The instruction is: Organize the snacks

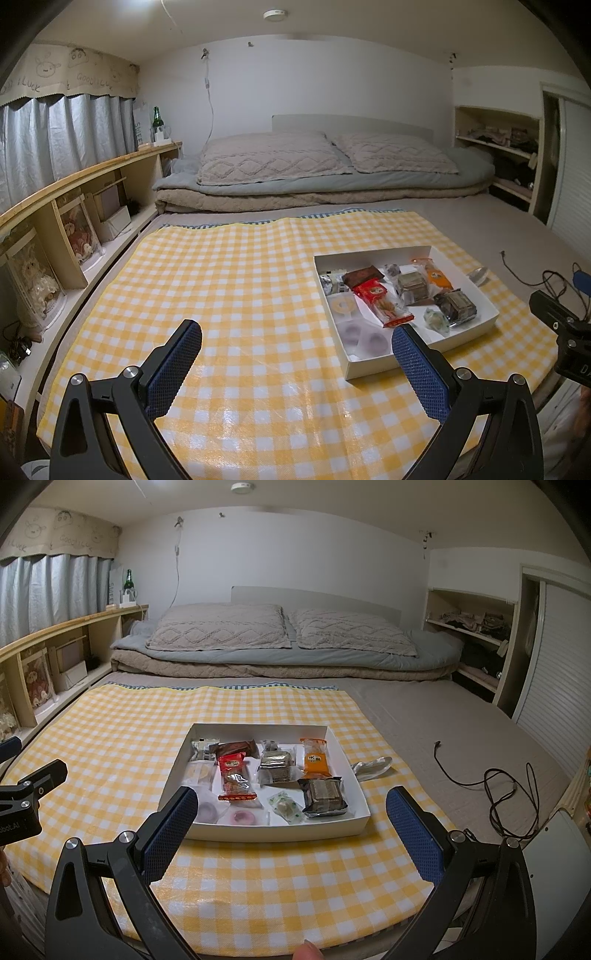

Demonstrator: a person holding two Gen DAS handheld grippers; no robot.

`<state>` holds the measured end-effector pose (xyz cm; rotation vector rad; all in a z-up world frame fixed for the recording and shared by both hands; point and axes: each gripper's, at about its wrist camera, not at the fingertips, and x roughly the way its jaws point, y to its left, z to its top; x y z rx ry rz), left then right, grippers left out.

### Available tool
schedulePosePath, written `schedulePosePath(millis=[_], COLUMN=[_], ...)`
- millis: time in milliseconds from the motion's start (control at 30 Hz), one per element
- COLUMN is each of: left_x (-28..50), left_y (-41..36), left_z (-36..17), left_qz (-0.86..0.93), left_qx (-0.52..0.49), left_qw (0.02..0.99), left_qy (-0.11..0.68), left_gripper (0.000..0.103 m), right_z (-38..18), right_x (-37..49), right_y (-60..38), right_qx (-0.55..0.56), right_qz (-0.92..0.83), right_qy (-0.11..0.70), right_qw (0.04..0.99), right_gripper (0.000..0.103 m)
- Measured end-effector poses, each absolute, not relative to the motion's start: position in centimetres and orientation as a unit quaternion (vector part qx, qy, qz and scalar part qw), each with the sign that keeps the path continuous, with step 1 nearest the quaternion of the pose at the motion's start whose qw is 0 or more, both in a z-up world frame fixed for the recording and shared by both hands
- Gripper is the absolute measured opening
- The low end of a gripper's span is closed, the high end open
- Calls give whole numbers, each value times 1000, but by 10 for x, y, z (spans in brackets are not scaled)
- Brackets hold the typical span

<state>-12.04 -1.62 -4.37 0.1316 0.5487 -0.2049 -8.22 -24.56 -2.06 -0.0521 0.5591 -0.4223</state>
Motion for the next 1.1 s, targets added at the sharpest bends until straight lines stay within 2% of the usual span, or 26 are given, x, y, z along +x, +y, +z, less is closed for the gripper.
schedulePosePath(millis=[1100], left_x=[-121], left_y=[-15], left_z=[-43], left_qz=[-100], left_qx=[63], left_qw=[956], left_qy=[269], left_gripper=[103], right_z=[-21], right_x=[-82], right_y=[-248], right_qx=[-26], right_qz=[-206], right_qy=[274], right_qw=[939], right_gripper=[103])
